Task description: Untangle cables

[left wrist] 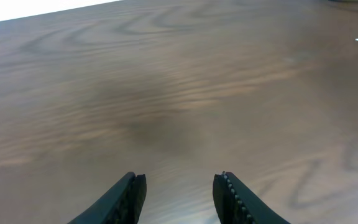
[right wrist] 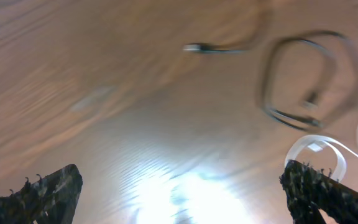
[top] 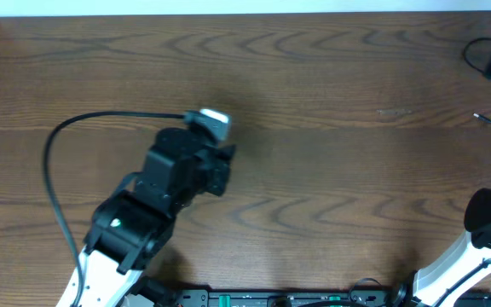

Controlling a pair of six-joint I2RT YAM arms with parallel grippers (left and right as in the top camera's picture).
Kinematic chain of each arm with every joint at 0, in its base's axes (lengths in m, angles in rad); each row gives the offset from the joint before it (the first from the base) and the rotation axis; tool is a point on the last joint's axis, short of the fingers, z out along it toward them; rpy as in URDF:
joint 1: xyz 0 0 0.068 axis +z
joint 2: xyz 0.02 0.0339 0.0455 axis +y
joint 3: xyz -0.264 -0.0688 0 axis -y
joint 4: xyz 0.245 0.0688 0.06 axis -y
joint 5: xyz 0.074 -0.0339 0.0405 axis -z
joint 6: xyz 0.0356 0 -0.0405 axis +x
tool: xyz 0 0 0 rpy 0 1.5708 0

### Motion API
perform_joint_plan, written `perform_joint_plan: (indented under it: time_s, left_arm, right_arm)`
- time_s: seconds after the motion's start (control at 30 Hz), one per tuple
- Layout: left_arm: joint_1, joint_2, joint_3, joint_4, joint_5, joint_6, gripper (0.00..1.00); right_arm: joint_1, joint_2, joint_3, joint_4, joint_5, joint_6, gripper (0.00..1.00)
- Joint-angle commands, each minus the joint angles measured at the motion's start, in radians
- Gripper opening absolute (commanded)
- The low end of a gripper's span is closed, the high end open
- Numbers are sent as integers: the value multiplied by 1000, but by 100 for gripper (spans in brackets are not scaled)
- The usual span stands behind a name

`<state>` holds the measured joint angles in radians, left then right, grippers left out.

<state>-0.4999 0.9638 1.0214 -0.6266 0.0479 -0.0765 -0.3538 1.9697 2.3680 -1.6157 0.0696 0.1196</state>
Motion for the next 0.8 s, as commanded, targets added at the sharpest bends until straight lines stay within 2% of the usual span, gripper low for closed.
perform_joint_plan:
  time_s: [0.0, 0.17, 0.3, 0.43, 0.6, 0.77]
  left_arm:
    - [76, -47, 5, -37, -98, -52, 41]
    - [155, -87, 5, -69, -73, -76, 41]
    - [176, -119, 5, -83, -60, -75, 41]
    - [176, -136, 5, -89, -61, -62, 41]
    - [176, -137, 5, -99, -64, -60, 49]
    - [176, -143, 5, -108, -136, -69, 50]
  right_arm:
    - [39, -12, -2, -8, -220, -175, 99]
    - [76, -21, -11, -19, -333, -207, 99]
    - [95, -73, -95, 27, -358, -208, 99]
    - [138, -216, -314, 170, -410, -214, 99]
    - [207, -427, -612, 311, -262, -145, 99]
    - [290, -596, -814, 365, -211, -143, 99]
